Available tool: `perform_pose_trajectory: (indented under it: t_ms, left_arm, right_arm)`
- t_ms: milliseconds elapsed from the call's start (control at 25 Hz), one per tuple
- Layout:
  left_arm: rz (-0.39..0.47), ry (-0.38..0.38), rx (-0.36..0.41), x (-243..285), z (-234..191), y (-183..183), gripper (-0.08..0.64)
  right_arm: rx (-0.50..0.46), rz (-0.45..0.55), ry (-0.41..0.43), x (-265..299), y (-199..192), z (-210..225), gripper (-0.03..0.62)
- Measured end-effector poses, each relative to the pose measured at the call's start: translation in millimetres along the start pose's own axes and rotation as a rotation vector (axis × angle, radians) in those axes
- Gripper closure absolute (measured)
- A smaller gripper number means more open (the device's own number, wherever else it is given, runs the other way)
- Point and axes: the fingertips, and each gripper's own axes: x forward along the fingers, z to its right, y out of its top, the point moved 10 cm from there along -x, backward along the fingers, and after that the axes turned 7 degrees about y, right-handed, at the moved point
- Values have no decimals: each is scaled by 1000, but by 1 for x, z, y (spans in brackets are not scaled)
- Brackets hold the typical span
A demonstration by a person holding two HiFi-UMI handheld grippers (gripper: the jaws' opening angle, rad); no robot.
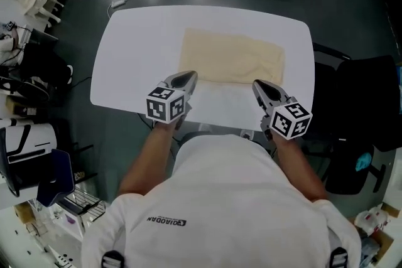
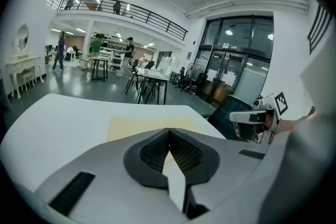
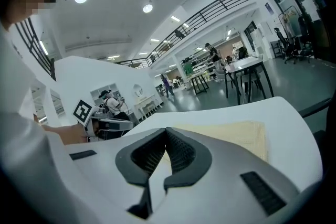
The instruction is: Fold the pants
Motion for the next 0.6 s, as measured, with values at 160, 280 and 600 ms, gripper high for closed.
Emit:
perform_pose_trajectory:
  t_ms: [160,280,600]
  left_arm:
    - [-10,9,7,-5,-26,-6,532]
    - [-19,16,2,-6,-45,-11,532]
    - [-28,-1,-8,-1,-80,-13,532]
  right_arm:
    - [-5,-4,-11,24,-1,-11,574]
    - [-18,-5,-19,39,0,-21,574]
    - [-29,-15,-80,61,0,-28,574]
